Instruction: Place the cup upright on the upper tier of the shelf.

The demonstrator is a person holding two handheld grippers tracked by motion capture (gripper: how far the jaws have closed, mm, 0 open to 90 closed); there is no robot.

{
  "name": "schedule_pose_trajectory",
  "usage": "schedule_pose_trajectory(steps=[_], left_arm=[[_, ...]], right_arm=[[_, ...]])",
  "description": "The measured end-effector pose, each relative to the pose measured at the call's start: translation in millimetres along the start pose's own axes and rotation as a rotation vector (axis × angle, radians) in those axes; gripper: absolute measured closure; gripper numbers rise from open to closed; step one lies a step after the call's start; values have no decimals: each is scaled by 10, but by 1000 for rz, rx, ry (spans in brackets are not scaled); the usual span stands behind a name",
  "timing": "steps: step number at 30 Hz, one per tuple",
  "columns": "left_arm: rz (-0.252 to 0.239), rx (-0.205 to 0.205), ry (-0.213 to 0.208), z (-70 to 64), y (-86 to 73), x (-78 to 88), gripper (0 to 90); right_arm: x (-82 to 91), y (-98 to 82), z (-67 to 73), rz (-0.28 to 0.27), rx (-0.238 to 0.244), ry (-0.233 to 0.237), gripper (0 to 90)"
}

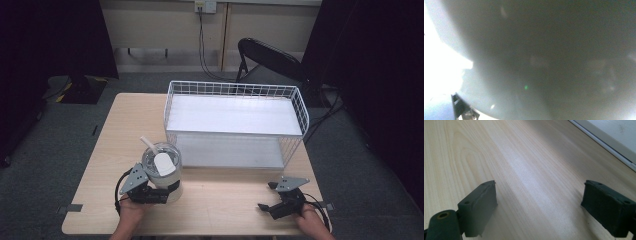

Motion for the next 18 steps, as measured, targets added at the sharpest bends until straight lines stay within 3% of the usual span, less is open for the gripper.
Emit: schedule_pose_trajectory(steps=[3, 7, 18], left_arm=[[-3, 4, 3, -9, 34, 31, 96], [-25, 20, -3, -48, 194, 105, 96], [13, 11, -6, -116, 485, 122, 96]], right_arm=[[1, -1, 0, 0, 0, 0, 116], [1, 0, -1, 0, 0, 0, 115], [0, 1, -3, 0, -2, 3, 114]])
Point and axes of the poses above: each handheld gripper's, and its own axes: x roughly backward along the jaws, y roughly out of its top, z roughly to its left, the point moved 1 cm from there along -x, roughly forward along the jaws, and after that the axes turned 5 degrees about -y, right-handed, at the moved point
